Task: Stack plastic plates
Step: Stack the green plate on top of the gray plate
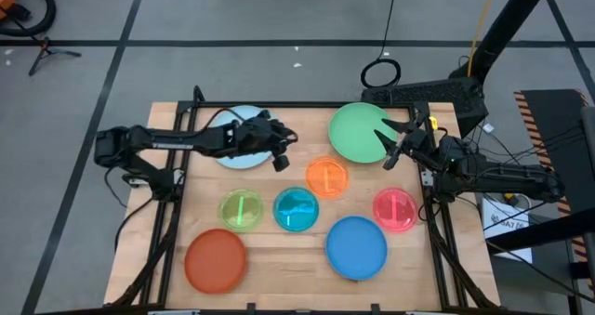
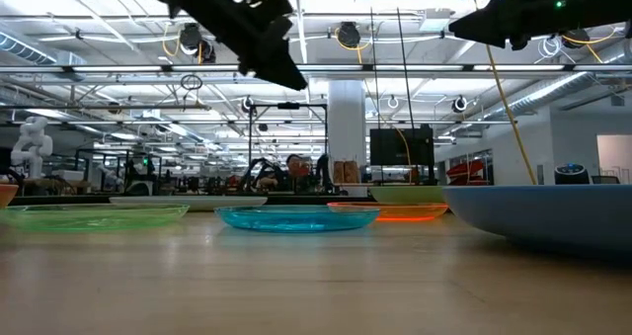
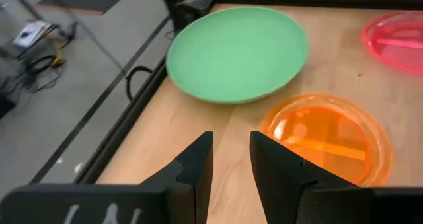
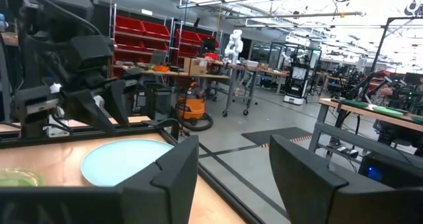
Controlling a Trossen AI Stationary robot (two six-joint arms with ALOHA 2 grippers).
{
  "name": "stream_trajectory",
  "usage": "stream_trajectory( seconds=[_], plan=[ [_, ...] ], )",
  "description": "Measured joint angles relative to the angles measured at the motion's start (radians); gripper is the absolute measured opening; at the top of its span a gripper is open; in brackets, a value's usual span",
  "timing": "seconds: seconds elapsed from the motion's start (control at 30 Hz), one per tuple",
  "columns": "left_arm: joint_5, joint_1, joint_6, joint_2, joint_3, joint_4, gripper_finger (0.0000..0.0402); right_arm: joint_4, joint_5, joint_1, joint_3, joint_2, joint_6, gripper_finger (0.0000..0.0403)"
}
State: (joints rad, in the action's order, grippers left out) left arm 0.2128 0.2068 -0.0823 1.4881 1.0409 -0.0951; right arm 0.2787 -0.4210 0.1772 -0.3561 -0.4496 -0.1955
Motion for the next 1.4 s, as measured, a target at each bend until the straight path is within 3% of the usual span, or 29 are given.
stream_trajectory(
  seconds=[0.37, 0.7, 0.93, 1.17, 1.4],
  plan=[
    [-0.136, 0.058, -0.186, 0.240, 0.227, 0.000, 0.0108, 0.000, 0.000, 0.000, 0.000, 0.000, 0.000, 0.0178],
    [-0.191, 0.090, -0.290, 0.473, 0.485, -0.022, 0.0108, 0.000, 0.001, 0.000, 0.000, -0.001, 0.000, 0.0178],
    [-0.212, 0.096, -0.361, 0.582, 0.600, -0.039, 0.0108, -0.022, 0.002, 0.000, 0.000, -0.001, 0.000, 0.0178],
    [-0.262, 0.095, -0.330, 0.653, 0.697, -0.041, 0.0108, -0.039, 0.003, 0.000, 0.001, 0.000, 0.002, 0.0178],
    [-0.268, 0.095, -0.249, 0.654, 0.706, -0.027, 0.0108, -0.044, 0.003, 0.000, 0.001, 0.000, 0.011, 0.0178]
  ],
)
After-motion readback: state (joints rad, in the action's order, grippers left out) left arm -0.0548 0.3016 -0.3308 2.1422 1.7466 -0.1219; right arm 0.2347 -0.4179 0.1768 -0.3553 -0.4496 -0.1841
